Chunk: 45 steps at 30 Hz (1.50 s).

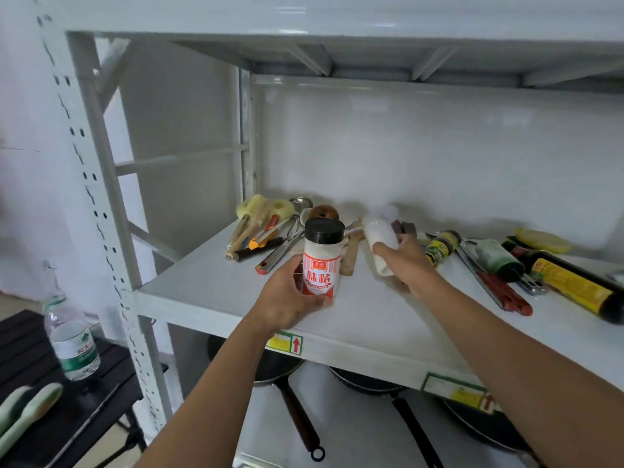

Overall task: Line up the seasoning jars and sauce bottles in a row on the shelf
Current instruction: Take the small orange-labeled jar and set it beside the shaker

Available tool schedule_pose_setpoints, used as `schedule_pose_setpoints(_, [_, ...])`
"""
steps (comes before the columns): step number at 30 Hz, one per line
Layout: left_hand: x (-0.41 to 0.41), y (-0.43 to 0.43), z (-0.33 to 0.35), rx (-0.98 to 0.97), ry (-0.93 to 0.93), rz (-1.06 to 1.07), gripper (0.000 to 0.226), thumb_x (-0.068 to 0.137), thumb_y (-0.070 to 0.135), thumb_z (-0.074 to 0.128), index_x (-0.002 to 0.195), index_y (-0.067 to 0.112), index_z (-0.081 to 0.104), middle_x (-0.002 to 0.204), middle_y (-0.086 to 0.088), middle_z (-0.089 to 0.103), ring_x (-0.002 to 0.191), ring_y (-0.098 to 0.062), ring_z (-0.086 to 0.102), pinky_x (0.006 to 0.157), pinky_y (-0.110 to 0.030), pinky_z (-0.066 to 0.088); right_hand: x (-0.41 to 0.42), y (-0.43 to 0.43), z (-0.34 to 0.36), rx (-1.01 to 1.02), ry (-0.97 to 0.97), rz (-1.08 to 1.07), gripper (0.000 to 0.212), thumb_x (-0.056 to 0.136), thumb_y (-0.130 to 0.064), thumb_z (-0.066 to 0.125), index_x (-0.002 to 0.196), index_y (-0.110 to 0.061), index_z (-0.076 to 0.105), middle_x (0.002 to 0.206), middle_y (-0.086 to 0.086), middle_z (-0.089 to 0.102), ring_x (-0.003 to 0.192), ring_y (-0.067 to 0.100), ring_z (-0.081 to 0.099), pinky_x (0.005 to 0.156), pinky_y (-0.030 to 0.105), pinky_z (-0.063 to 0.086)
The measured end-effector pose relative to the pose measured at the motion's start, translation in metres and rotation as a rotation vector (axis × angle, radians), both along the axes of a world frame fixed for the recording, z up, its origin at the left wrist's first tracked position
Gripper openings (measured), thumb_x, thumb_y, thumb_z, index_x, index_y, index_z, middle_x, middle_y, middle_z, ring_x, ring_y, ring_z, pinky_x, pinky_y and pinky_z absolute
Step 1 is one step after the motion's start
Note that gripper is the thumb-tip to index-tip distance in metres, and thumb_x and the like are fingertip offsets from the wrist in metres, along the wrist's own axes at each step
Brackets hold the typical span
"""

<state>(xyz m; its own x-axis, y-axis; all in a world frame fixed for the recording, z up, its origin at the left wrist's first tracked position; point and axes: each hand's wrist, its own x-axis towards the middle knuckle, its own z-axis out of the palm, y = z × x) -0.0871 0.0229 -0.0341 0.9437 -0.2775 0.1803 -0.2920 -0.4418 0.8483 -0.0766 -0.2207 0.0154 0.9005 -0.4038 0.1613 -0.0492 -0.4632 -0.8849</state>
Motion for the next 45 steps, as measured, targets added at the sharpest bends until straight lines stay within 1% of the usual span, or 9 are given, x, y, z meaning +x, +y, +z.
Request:
schedule_pose_setpoints(7, [-0.009, -0.007, 0.006, 0.025, 0.015, 0.059, 0.079, 0.074, 0.033, 0.094, 0.142, 0.032, 0.054, 0.134, 0.009, 0.067, 0.126, -0.017, 0.062, 0.112, -0.040, 0.047, -0.063, 0.004, -0.023, 0.265, -0.092, 0.196, 0.056, 0.081, -0.026, 0.090, 0.126, -0.020, 0.058, 0.114, -0.002, 0.072, 0.098, 0.016, 0.074, 0.078, 0.033, 0.062])
schedule_pose_setpoints(14, [-0.013, -0.010, 0.009, 0.042, 0.017, 0.060, 0.077, 0.076, 0.032, 0.093, 0.142, 0.032, 0.053, 0.136, 0.009, 0.066, 0.124, -0.014, 0.061, 0.111, -0.040, 0.047, -0.064, -0.005, -0.033, 0.536, -0.091, 0.460, 0.045, 0.096, -0.003, 0.070, 0.134, -0.026, 0.061, 0.125, -0.005, 0.076, 0.121, 0.015, 0.069, 0.106, 0.037, 0.052])
schedule_pose_setpoints(20, [-0.007, -0.008, 0.005, 0.057, -0.028, 0.071, 0.078, 0.074, 0.038, 0.093, 0.142, 0.035, 0.053, 0.136, 0.011, 0.066, 0.125, -0.014, 0.062, 0.109, -0.036, 0.049, -0.069, -0.007, -0.033, 0.149, 0.070, 0.423, 0.080, 0.073, -0.036, 0.094, 0.141, -0.033, 0.052, 0.127, -0.010, 0.071, 0.118, 0.012, 0.068, 0.105, 0.040, 0.055])
schedule_pose_setpoints(24, [-0.006, -0.008, 0.006, 0.046, -0.030, 0.069, 0.080, 0.072, 0.038, 0.094, 0.142, 0.034, 0.054, 0.135, 0.012, 0.067, 0.124, -0.013, 0.063, 0.110, -0.037, 0.050, -0.065, 0.004, -0.047, -0.121, -0.100, 0.217, 0.090, 0.063, -0.047, 0.097, 0.136, -0.033, 0.047, 0.126, -0.011, 0.061, 0.112, 0.008, 0.063, 0.092, 0.034, 0.057])
schedule_pose_setpoints(28, [-0.008, -0.007, 0.006, 0.047, -0.013, 0.076, 0.082, 0.075, 0.039, 0.092, 0.146, 0.034, 0.052, 0.140, 0.011, 0.065, 0.127, -0.013, 0.061, 0.110, -0.037, 0.049, -0.065, 0.001, -0.052, -0.106, -0.133, 0.218, 0.079, 0.073, -0.033, 0.093, 0.137, -0.031, 0.047, 0.121, -0.010, 0.062, 0.106, 0.003, 0.062, 0.079, 0.022, 0.051])
schedule_pose_setpoints(32, [-0.007, -0.005, 0.006, 0.044, -0.020, 0.082, 0.081, 0.075, 0.041, 0.092, 0.145, 0.035, 0.052, 0.138, 0.012, 0.066, 0.126, -0.012, 0.063, 0.110, -0.036, 0.051, -0.067, 0.000, -0.053, -0.109, -0.077, 0.340, 0.076, 0.079, -0.026, 0.081, 0.140, -0.041, 0.039, 0.136, -0.005, 0.058, 0.114, 0.008, 0.062, 0.091, 0.032, 0.055])
schedule_pose_setpoints(36, [-0.008, -0.007, 0.006, 0.045, -0.012, 0.090, 0.083, 0.074, 0.042, 0.093, 0.145, 0.035, 0.052, 0.139, 0.012, 0.066, 0.126, -0.013, 0.063, 0.110, -0.038, 0.051, -0.065, 0.004, -0.055, -0.188, -0.127, 0.248, 0.091, 0.065, -0.052, 0.091, 0.140, -0.035, 0.043, 0.134, -0.006, 0.056, 0.122, 0.012, 0.058, 0.097, 0.036, 0.055])
schedule_pose_setpoints(40, [-0.012, -0.011, 0.008, 0.080, -0.037, 0.083, 0.078, 0.074, 0.041, 0.093, 0.141, 0.032, 0.053, 0.137, 0.010, 0.065, 0.117, -0.009, 0.060, 0.099, -0.028, 0.047, -0.070, 0.004, -0.052, -0.164, -0.135, 0.275, 0.070, 0.078, -0.037, 0.089, 0.134, -0.033, 0.047, 0.122, -0.009, 0.065, 0.106, 0.002, 0.065, 0.086, 0.026, 0.054])
schedule_pose_setpoints(45, [-0.016, -0.016, 0.009, 0.102, -0.044, 0.109, 0.077, 0.079, 0.037, 0.090, 0.144, 0.030, 0.050, 0.142, 0.005, 0.063, 0.126, -0.015, 0.059, 0.096, -0.025, 0.043, -0.074, 0.005, -0.048, -0.168, -0.075, 0.294, 0.061, 0.080, -0.029, 0.082, 0.131, -0.034, 0.047, 0.121, -0.005, 0.066, 0.106, 0.008, 0.066, 0.094, 0.036, 0.058])
